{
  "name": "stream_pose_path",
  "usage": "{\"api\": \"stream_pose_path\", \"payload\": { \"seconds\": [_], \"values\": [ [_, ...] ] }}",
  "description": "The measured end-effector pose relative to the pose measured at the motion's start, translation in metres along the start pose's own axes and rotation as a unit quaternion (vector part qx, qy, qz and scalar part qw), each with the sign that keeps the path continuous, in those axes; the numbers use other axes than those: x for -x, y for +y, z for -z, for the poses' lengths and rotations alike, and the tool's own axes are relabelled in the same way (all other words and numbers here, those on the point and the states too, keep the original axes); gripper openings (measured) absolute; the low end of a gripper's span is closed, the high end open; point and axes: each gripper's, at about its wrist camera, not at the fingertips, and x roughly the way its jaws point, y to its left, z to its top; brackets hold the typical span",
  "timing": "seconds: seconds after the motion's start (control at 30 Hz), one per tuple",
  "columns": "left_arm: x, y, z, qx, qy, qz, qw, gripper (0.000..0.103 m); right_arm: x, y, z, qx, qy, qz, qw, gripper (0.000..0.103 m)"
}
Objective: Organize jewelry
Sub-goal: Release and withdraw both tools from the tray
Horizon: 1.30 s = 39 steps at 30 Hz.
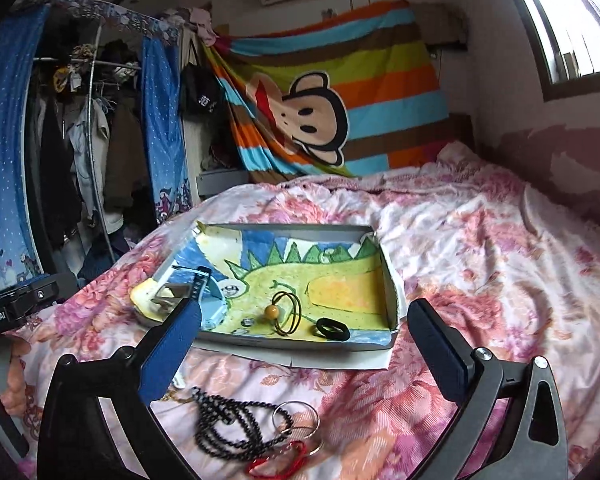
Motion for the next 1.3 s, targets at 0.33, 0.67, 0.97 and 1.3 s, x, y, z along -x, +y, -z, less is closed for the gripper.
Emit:
{"api": "stream_pose_path", "payload": {
  "seconds": [0.33, 0.67, 0.97, 1.3],
  "values": [
    [0.068, -0.003, 0.014, -0.035, -0.048, -0.019, 0.9980, 0.103, 0.073, 0.014, 0.000, 0.012, -0.029, 0.022, 0.999, 0.101],
    [0.112, 0.000, 0.034, -0.052, -0.054, -0.026, 0.9968, 0.103, 0.128, 0.011, 0.019, 0.017, -0.017, 0.032, 0.999, 0.101],
    [0.132, 0.004, 0.057, -0.039, -0.021, -0.025, 0.9987, 0.103, 0.144, 0.016, 0.038, 0.031, 0.027, 0.017, 0.999, 0.101],
    [0.117, 0.010, 0.072, -0.023, 0.053, -0.022, 0.9981, 0.103, 0.118, 0.001, 0.069, 0.021, 0.146, 0.032, 0.989, 0.101]
  ]
}}
